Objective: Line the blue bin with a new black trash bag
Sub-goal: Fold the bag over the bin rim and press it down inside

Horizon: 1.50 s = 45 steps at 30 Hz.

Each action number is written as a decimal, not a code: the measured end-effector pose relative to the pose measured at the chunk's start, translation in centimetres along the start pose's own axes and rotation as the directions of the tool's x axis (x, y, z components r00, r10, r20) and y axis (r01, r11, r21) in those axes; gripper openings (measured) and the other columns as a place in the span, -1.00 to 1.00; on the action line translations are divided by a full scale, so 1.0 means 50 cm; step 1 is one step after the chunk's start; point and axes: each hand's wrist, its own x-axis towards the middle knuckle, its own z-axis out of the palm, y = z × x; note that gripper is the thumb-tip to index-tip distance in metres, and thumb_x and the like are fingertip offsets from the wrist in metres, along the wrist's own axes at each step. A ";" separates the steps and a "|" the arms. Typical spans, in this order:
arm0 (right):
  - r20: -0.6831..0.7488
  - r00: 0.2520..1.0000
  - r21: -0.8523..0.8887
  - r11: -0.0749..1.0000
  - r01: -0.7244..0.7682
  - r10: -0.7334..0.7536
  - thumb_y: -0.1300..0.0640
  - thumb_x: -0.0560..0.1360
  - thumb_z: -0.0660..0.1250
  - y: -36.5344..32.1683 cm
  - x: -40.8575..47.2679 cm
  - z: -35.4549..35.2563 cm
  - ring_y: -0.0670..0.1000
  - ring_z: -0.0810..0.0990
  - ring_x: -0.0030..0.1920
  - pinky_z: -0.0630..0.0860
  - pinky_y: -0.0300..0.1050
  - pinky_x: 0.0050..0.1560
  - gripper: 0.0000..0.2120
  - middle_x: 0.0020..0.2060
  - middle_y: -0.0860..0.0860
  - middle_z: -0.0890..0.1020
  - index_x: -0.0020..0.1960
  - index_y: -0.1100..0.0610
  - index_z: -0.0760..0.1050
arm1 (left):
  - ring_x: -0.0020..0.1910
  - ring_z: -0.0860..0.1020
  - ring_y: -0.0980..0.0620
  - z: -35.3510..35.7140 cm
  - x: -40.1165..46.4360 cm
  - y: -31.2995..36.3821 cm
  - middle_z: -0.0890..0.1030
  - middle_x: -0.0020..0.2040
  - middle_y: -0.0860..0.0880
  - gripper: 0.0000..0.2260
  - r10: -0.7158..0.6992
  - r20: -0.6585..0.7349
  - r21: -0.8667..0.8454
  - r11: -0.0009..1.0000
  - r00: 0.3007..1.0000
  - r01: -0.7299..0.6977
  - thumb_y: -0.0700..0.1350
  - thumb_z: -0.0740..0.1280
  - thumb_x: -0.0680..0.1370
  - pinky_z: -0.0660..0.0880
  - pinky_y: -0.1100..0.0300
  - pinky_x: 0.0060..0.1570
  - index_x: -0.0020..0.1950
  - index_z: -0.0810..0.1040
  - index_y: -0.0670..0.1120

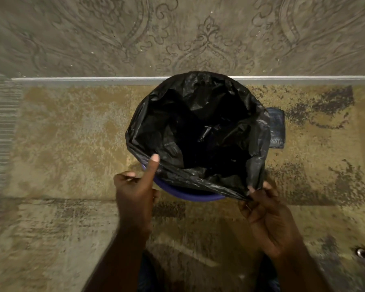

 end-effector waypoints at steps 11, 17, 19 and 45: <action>0.023 0.995 -0.235 0.966 0.104 -0.101 0.28 0.17 0.50 0.103 -0.042 0.011 -0.05 0.68 -0.14 0.59 -0.17 -0.15 -0.55 -0.22 -0.02 0.68 -0.01 0.04 0.47 | -0.36 0.59 0.31 0.068 -0.039 -0.027 0.59 -0.21 0.02 -0.31 0.315 -0.151 0.237 0.932 0.937 -0.275 0.12 0.61 0.15 0.48 0.42 -0.41 0.03 0.23 0.02; -0.073 0.997 -0.135 0.990 0.029 -0.039 0.31 0.22 0.50 0.148 -0.036 0.015 -0.05 0.51 -0.26 0.58 -0.08 -0.01 -0.58 -0.35 -0.03 0.40 -0.06 0.05 0.38 | -0.39 0.55 0.30 0.081 -0.066 -0.069 0.53 -0.27 0.05 -0.48 0.402 -0.211 0.340 0.885 0.891 -0.318 -0.35 0.46 0.32 0.41 0.46 -0.39 0.03 0.21 -0.03; -0.063 0.998 -0.040 0.999 0.002 -0.004 0.32 0.24 0.47 0.151 -0.030 0.009 -0.13 0.48 -0.38 0.57 -0.13 -0.08 -0.65 -0.43 -0.08 0.39 -0.15 0.04 0.38 | -0.37 0.56 0.29 0.067 -0.059 -0.075 0.55 -0.23 0.04 -0.58 0.371 -0.246 0.272 0.913 0.895 -0.303 -0.37 0.41 0.38 0.44 0.43 -0.35 0.03 0.28 -0.05; -0.172 0.985 0.052 0.999 -0.010 0.019 -0.16 0.51 0.24 0.060 0.026 0.030 -0.06 0.58 -0.37 0.49 -0.09 -0.20 -0.68 -0.46 -0.09 0.55 -0.32 0.00 0.47 | -0.09 0.52 0.02 0.001 0.112 -0.049 0.59 -0.06 0.00 -0.91 -0.016 -0.038 -0.147 0.989 0.999 0.010 -0.09 0.21 0.61 0.39 0.08 -0.08 0.04 0.48 0.08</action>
